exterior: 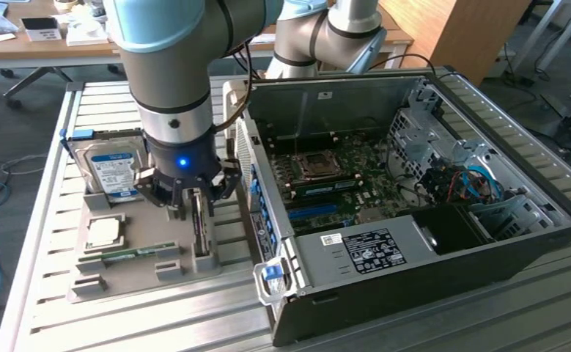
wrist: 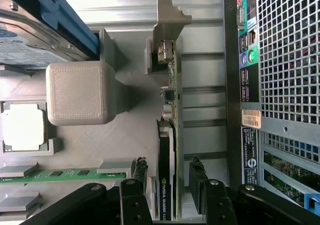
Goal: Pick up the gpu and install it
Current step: 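Pick up the gpu and move the gpu toward the slot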
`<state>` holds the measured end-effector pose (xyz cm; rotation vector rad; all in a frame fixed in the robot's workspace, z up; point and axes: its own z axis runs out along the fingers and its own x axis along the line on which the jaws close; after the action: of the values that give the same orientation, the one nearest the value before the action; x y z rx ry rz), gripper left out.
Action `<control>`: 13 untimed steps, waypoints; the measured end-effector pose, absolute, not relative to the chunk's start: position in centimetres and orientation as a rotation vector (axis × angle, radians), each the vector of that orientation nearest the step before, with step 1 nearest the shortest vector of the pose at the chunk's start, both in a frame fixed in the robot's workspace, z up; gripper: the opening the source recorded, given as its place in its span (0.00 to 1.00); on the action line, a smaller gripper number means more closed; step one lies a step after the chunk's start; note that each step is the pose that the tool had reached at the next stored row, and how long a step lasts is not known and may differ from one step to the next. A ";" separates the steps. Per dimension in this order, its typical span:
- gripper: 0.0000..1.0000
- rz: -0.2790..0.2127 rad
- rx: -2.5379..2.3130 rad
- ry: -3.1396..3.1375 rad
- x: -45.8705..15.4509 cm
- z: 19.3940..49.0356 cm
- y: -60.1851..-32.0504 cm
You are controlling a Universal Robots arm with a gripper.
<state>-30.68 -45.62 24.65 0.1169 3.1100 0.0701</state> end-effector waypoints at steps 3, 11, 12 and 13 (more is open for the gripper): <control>0.47 0.071 0.117 3.110 -30.7 24.2 -45.6; 0.47 0.070 0.117 3.110 -30.7 23.6 -45.6; 0.47 0.070 0.117 3.110 -30.7 23.6 -45.6; 0.47 0.071 0.117 3.110 -30.7 23.6 -45.6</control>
<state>-30.66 -45.59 23.56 0.1168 3.1096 0.0709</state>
